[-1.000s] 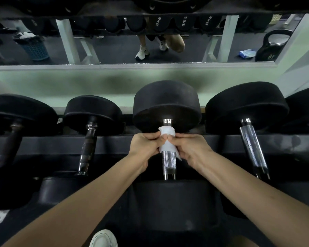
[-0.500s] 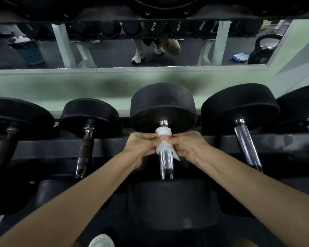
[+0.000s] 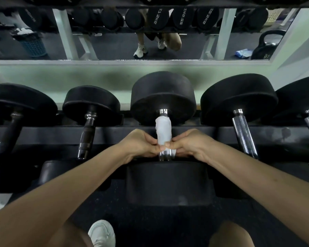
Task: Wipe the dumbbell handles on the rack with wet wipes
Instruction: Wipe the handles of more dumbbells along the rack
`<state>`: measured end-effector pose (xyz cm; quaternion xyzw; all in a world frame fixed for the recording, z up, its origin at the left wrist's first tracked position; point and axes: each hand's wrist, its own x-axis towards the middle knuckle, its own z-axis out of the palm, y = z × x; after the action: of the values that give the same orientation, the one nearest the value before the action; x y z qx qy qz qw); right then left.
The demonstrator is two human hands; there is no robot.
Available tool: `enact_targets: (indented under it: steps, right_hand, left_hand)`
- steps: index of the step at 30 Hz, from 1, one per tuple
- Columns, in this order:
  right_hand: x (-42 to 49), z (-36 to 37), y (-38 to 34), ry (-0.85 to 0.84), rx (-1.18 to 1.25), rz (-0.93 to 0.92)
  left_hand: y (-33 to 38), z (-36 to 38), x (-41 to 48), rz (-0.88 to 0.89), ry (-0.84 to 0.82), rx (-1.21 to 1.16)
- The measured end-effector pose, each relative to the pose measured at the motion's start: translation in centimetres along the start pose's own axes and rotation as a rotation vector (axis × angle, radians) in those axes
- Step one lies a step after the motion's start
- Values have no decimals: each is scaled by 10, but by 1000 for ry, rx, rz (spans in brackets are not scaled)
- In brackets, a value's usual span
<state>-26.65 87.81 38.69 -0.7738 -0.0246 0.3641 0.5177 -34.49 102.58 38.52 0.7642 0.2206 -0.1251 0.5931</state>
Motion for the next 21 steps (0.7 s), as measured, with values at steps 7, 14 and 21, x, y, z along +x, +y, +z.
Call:
enact_targets:
  steps: [7,14,21]
  right_hand:
    - [-11,-23,-10,105,-518,-237]
    - [2,-1,-15,138,-352,-341]
    - [2,-7,4,-190,-148,16]
  left_hand:
    - [3,-28,-3,54,232,370]
    - [11,-5,7,5,172,-207]
    - [-12,1,4,6,28,-147]
